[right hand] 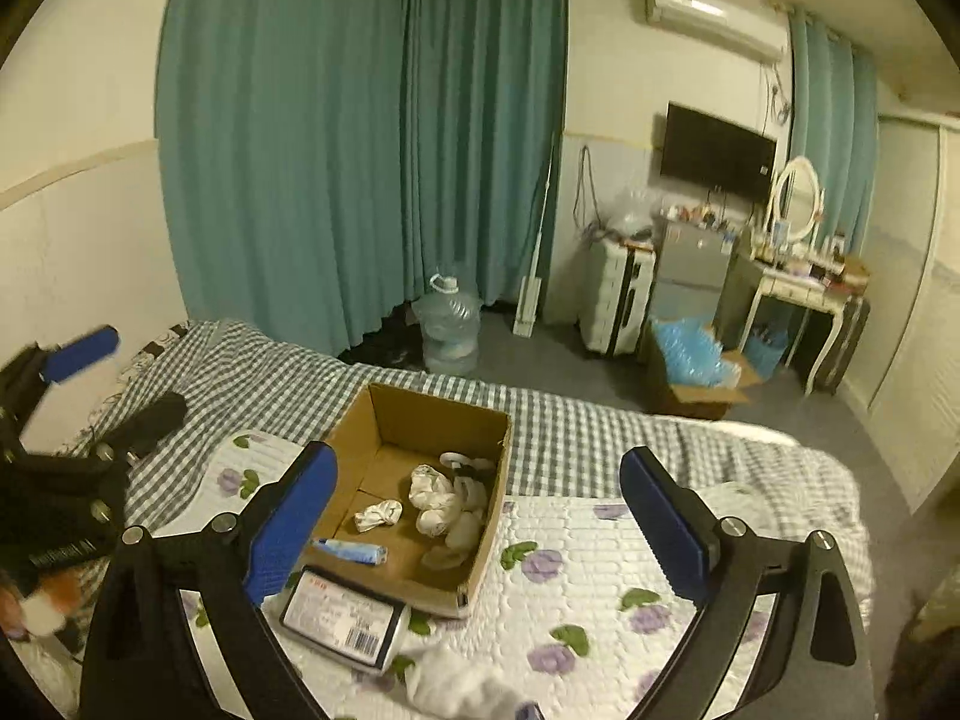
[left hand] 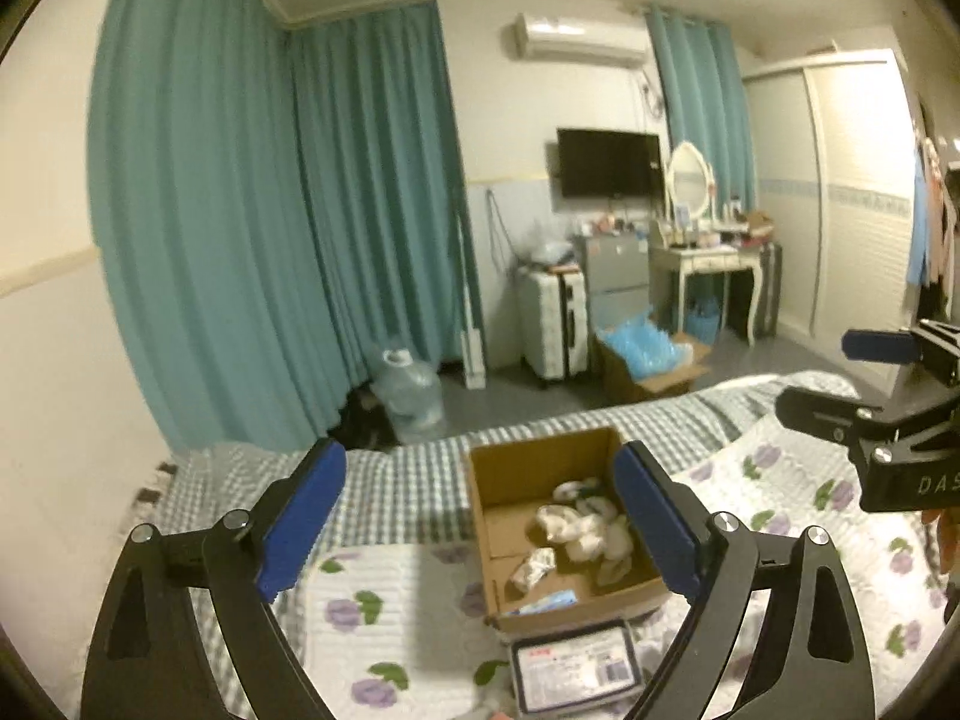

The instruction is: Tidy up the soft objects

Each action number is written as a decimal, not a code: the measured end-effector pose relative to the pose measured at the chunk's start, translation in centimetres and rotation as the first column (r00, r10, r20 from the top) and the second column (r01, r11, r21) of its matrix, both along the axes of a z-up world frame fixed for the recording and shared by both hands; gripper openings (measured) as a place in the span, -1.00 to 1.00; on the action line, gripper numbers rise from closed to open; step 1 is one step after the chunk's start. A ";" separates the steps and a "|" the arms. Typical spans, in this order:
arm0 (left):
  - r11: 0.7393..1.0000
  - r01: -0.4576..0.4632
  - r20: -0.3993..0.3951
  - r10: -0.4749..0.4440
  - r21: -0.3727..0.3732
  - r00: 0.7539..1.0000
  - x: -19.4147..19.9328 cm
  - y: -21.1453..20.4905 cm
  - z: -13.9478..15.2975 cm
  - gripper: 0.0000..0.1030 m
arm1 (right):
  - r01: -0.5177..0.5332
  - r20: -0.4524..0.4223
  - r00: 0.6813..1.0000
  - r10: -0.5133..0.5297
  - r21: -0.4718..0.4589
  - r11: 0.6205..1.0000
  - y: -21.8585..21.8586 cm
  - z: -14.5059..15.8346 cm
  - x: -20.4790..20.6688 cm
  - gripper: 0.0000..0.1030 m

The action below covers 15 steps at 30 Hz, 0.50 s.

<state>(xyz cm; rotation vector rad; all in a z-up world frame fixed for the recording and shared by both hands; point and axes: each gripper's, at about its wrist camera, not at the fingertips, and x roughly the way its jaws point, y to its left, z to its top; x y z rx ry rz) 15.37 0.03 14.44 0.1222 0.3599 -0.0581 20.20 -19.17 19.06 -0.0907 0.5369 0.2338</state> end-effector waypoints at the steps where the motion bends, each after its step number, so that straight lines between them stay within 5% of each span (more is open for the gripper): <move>1: 1.000 0.000 0.005 0.000 -0.004 1.000 -0.7 0.3 0.3 0.80 | 0.001 0.010 1.000 -0.001 -0.010 1.000 0.0 0.7 -1.1 0.94; 8: 1.000 0.007 -0.047 -0.007 0.002 0.999 -4.6 1.0 -0.9 0.79 | -0.031 0.009 0.999 0.031 -0.052 0.998 0.8 1.7 -7.3 0.95; 15: 0.999 -0.010 -0.181 0.004 -0.031 0.983 -4.4 1.4 -7.3 0.79 | -0.066 -0.069 0.996 0.061 -0.070 0.995 1.5 -3.8 -9.4 0.95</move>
